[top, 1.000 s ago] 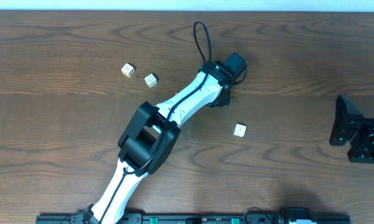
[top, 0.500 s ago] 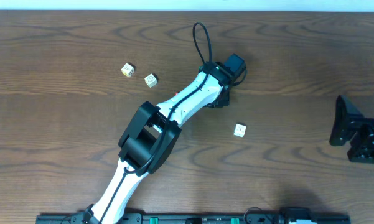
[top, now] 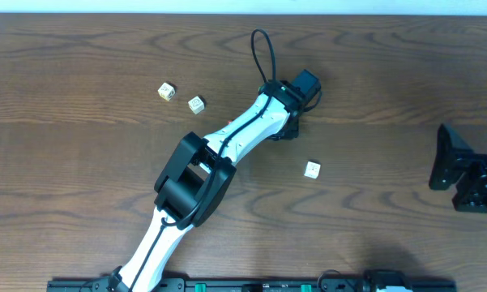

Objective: Spell out Ai2
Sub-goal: 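Hold the 2 block in place next to the I block with the left gripper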

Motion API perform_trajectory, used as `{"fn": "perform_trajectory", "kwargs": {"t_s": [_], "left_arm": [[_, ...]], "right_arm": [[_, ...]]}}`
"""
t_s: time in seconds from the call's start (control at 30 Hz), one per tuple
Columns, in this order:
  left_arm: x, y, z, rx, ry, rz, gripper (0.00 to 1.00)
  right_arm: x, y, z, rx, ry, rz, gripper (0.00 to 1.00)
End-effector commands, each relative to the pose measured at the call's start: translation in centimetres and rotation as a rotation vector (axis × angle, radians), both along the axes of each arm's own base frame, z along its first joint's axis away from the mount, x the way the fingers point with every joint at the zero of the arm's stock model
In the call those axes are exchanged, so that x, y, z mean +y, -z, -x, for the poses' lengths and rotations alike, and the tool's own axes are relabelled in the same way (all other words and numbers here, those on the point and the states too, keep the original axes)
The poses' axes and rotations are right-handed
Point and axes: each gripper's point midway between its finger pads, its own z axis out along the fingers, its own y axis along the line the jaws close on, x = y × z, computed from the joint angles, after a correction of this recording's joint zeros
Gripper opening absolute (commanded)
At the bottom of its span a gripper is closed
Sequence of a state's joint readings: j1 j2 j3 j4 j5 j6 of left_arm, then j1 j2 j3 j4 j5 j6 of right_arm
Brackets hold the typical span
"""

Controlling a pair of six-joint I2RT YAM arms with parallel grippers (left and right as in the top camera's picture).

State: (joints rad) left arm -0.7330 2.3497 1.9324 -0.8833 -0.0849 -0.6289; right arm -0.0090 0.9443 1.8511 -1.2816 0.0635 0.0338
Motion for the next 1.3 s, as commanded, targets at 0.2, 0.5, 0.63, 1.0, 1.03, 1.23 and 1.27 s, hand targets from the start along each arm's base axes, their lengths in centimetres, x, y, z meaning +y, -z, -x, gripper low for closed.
{"fn": "perform_trajectory", "kwargs": {"t_s": [0.2, 0.5, 0.63, 1.0, 1.03, 1.23, 1.27], "left_arm": [[1.63, 0.6, -1.2, -0.025, -0.035, -0.047, 0.43], [1.6, 0.6, -1.16, -0.023, -0.03, -0.047, 0.43], [1.39, 0.61, -1.07, -0.021, 0.006, -0.049, 0.43], [1.35, 0.61, -1.09, -0.022, 0.094, -0.069, 0.44], [1.34, 0.6, -1.11, -0.022, 0.103, -0.071, 0.43], [1.19, 0.56, -1.26, -0.03, 0.131, -0.073, 0.43], [1.15, 0.55, -1.29, -0.031, 0.135, -0.072, 0.43]], "right_arm": [[-0.18, -0.3, 0.07, -0.008, 0.014, -0.01, 0.99], [-0.18, -0.31, 0.06, -0.009, 0.014, -0.01, 0.99], [-0.18, -0.29, 0.01, -0.008, 0.014, -0.01, 0.99], [-0.18, -0.18, -0.34, -0.001, 0.014, -0.01, 0.99], [-0.18, -0.19, -0.36, -0.001, 0.014, -0.01, 0.99], [-0.18, -0.22, -0.46, -0.002, 0.014, -0.01, 0.99], [-0.18, -0.22, -0.47, -0.002, 0.014, -0.01, 0.99]]}}
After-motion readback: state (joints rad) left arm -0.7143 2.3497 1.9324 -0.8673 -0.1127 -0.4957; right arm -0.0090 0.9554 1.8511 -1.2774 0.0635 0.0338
